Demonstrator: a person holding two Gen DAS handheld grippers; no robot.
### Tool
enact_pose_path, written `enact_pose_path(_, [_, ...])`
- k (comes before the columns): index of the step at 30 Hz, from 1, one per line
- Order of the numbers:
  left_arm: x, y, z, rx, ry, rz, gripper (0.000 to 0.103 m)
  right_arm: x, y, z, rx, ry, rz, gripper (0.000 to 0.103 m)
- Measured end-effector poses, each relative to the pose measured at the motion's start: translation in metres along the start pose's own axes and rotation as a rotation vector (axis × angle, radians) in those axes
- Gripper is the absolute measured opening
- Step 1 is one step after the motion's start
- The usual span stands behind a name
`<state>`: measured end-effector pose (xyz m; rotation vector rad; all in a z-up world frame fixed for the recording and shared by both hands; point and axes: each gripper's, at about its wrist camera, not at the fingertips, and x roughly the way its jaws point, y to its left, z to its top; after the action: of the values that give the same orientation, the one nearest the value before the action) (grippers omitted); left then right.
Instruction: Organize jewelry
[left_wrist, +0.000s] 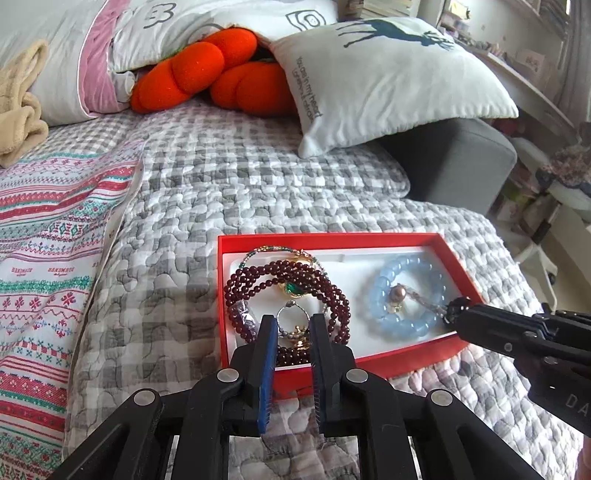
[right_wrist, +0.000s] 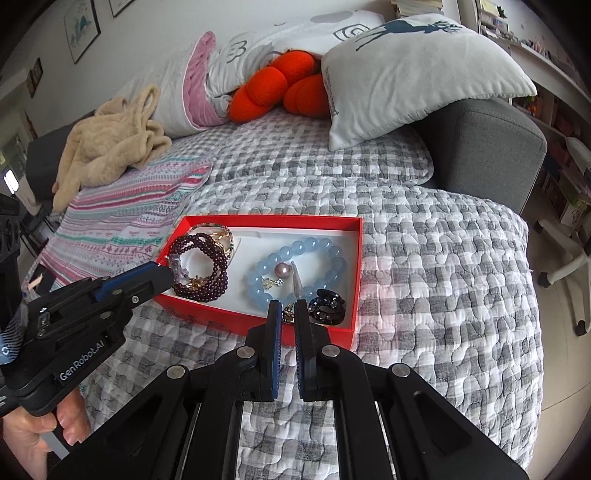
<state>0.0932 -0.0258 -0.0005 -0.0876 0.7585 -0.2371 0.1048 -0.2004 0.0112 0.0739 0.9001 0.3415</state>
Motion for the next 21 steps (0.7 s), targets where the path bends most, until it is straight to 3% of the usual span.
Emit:
enact_pose_path(3, [-0.001,-0.001,0.000,0.004,0.004,0.004,0.013,0.000,-0.001,-0.001,-0.003,-0.001,0.004,0.007])
enact_pose_path(13, [-0.023,0.000,-0.009,0.022,0.002,0.045,0.037,0.004,0.006,0.006,-0.014,-0.013,-0.001,0.007])
enact_pose_path(18, [-0.026,0.005,-0.015,0.027,0.023,0.081,0.039,0.014,0.008,0.013,-0.008,-0.022,-0.010,0.007])
enact_pose_path(21, [-0.030,0.008,-0.018,0.022,0.029,0.107,0.054,0.012,0.010,0.016,-0.003,-0.050,-0.006,0.011])
